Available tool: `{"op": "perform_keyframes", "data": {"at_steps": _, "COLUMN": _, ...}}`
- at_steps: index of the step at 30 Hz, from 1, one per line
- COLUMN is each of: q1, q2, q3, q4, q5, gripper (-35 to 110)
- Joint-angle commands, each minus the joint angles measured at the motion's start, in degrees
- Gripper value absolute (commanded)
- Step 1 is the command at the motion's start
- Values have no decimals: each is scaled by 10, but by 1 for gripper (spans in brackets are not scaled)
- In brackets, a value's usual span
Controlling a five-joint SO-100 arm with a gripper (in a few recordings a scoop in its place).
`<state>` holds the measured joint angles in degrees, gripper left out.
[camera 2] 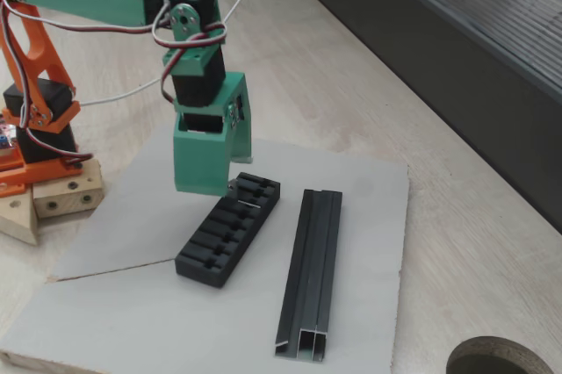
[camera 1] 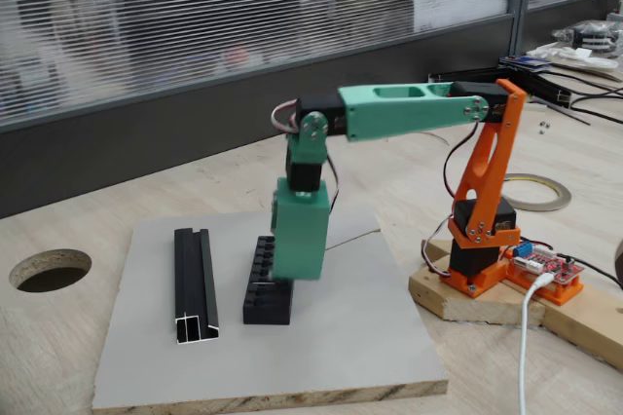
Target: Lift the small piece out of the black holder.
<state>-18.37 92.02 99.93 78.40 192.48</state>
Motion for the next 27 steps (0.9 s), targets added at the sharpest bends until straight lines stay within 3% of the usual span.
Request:
{"op": "perform_keyframes", "data": {"at_steps": 1, "q1": -5, "q2": -19, "q3": 0, "q4": 1, "q5": 25, "gripper": 66}}
{"op": "perform_keyframes", "data": {"at_steps": 27, "q1": -3, "q2": -30, "q3": 4, "q4": -1, "q5": 25, "gripper": 66}}
